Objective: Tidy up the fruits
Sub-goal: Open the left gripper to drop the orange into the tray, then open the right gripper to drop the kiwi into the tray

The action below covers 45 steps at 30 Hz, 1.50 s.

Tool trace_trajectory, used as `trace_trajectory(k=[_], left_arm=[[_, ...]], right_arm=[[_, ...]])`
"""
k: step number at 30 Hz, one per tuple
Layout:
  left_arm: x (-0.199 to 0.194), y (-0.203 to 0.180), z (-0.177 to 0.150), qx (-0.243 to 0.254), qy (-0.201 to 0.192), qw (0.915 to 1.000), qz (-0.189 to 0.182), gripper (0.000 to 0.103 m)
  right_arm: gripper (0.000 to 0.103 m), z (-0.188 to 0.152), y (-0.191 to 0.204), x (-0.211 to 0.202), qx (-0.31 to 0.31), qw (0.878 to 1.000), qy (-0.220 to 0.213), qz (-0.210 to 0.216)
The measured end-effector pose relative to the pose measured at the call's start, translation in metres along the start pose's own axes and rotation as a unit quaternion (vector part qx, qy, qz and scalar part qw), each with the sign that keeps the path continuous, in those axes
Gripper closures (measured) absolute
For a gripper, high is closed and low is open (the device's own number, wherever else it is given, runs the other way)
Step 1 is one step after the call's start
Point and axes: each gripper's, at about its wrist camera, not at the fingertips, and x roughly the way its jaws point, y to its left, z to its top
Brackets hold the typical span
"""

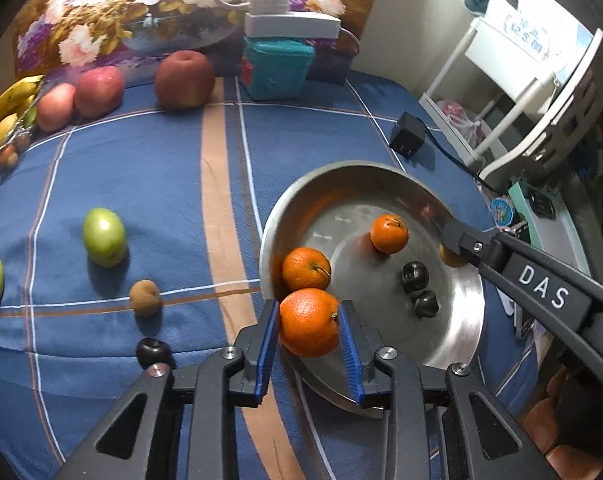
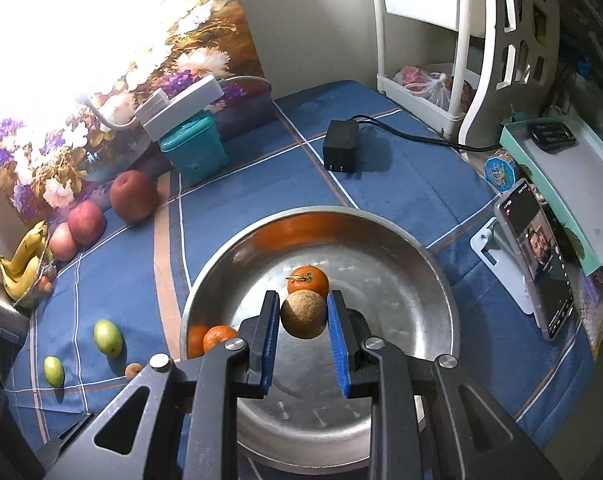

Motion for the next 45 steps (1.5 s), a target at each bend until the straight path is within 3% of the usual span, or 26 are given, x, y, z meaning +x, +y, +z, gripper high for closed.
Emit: trace_trajectory(k=[19,33,45], left_arm=[[0.006,0.013,0.001,-0.024,0.007,0.9996,0.013,0.076],[0.007,0.031,0.004,-0.055,0.009,0.9983,0.018,0.075],[0.008,0.035,0.005,-0.061,0.012,0.9978,0.020,0.075]], right_arm=[[0.077,-0.010,0.007,0.027,-0.014,0.999,0.050,0.000],[0.077,-0.029,0.016,0.064,-0.031,0.993,0.113,-0.012],[0.076,-0.027,0.015,0.068,-0.030,0.992,0.122,-0.021]])
